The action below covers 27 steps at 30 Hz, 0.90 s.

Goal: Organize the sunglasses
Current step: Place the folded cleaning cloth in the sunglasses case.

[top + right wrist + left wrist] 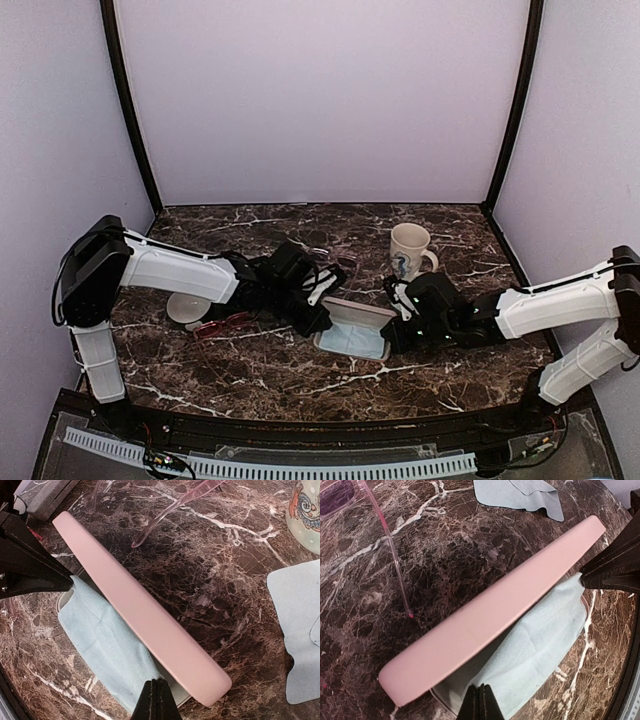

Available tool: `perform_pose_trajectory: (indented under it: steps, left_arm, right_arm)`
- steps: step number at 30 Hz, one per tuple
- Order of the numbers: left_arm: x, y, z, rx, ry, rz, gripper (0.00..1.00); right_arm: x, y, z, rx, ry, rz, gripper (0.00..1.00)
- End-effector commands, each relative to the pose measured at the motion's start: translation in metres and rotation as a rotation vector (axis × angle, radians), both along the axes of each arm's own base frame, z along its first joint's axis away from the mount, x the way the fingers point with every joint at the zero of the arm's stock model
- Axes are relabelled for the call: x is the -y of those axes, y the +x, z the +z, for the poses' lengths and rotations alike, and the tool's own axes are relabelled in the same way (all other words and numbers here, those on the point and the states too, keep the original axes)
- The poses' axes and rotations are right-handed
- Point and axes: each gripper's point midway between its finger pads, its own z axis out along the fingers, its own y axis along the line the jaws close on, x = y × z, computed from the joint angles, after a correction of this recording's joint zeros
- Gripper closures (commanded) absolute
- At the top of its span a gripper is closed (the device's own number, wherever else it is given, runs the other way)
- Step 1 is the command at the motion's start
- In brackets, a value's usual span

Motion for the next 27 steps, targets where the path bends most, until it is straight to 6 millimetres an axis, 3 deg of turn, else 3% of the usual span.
perform_pose_trajectory:
  steps: [1, 14, 27]
  left_arm:
    - [0.007, 0.010, 0.006, 0.025, -0.019, 0.010, 1.00]
    - [0.003, 0.005, -0.005, -0.005, -0.003, 0.006, 1.00]
    - [-0.005, 0.009, 0.006, 0.022, 0.008, 0.058, 0.84]
  right_arm:
    - [-0.006, 0.009, 0.012, 0.034, 0.025, -0.002, 1.00]
    - [-0.005, 0.007, -0.005, 0.004, -0.013, 0.008, 1.00]
    - [-0.003, 0.012, 0.013, 0.041, -0.009, -0.014, 0.83]
